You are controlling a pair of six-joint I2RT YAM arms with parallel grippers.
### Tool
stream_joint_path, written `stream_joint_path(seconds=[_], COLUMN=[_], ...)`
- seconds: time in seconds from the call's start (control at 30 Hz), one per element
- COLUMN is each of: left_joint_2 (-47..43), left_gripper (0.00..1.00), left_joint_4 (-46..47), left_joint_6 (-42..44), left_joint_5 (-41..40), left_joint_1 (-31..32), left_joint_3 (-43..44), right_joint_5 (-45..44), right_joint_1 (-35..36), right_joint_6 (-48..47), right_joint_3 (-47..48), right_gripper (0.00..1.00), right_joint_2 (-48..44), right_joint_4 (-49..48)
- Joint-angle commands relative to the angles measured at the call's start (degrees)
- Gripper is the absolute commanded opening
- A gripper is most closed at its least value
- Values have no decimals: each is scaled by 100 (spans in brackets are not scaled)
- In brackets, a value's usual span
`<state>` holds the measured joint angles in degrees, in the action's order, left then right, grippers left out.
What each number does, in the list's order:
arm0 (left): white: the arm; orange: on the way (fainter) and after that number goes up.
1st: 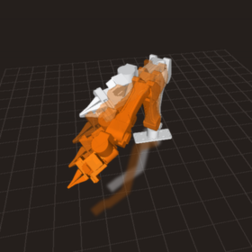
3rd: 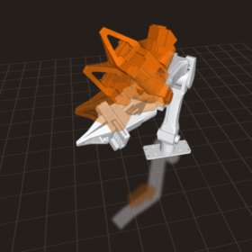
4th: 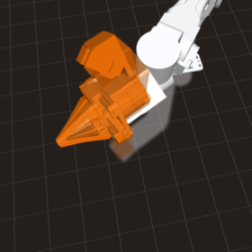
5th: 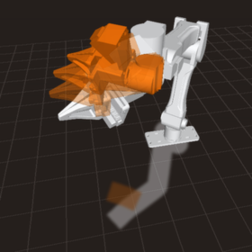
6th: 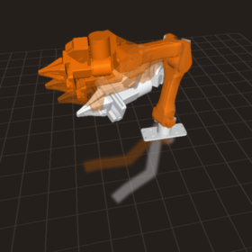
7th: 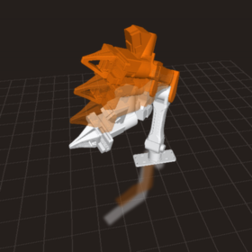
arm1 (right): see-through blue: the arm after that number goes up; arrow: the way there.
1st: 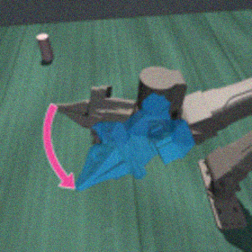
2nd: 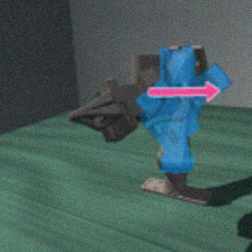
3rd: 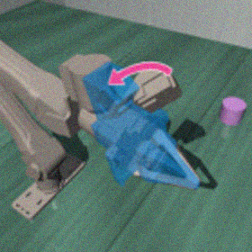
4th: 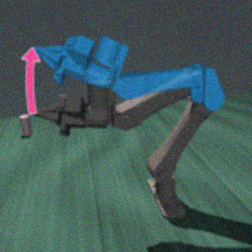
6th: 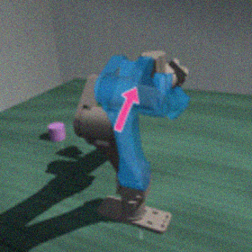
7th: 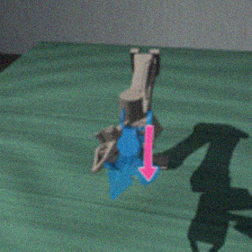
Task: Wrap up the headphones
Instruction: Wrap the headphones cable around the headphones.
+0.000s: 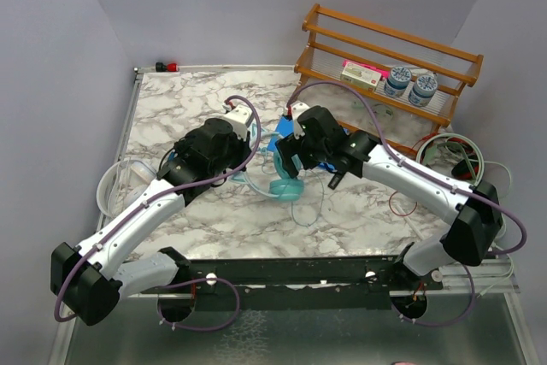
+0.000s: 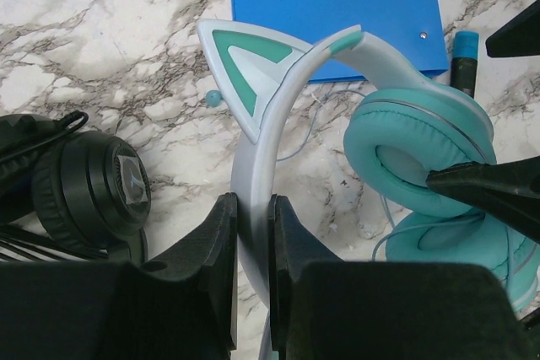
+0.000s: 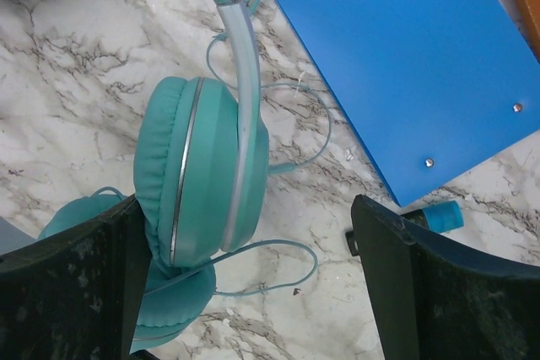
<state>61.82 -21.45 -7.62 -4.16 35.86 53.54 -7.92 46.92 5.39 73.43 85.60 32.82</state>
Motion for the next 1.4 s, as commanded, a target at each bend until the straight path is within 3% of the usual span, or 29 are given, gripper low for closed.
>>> stream_joint_path(seconds=[0.0, 0.1, 0.2, 0.57, 0.7, 0.87, 1.1, 1.37], left_joint_2=[-145, 77, 338, 535, 550, 513, 397, 215], left_gripper=[0, 0, 0, 0, 0, 0, 0, 0], left_joint_4=[-47, -209, -403, -488, -589, -653, -805, -843], left_joint_6=[-23, -219, -332, -452, -518, -549, -660, -722], left_joint_5=[197, 158, 53, 41, 73, 177, 300, 408], left_joint_1=[9, 9, 8, -4, -81, -176, -286, -290], left_joint_3=[128, 278, 436, 480, 601, 694, 935, 974], right_joint_5=[-830, 88, 461, 101, -296, -9, 112, 187], right_joint_1=[-183, -183, -183, -183, -183, -183, -183, -183], right_joint_6=[-143, -165, -136, 43, 402, 580, 1202, 1571], right_joint_3=[-150, -224, -387, -1093, -1833, -3065, -3952, -4996], right_gripper=[89, 98, 100, 100, 98, 96, 94, 85], right_joint_2=[-78, -434, -909, -2368, -3014, -3914, -3833, -3340], right_joint_4=[367, 12, -411, -904, -1132, -1903, -2418, -3862])
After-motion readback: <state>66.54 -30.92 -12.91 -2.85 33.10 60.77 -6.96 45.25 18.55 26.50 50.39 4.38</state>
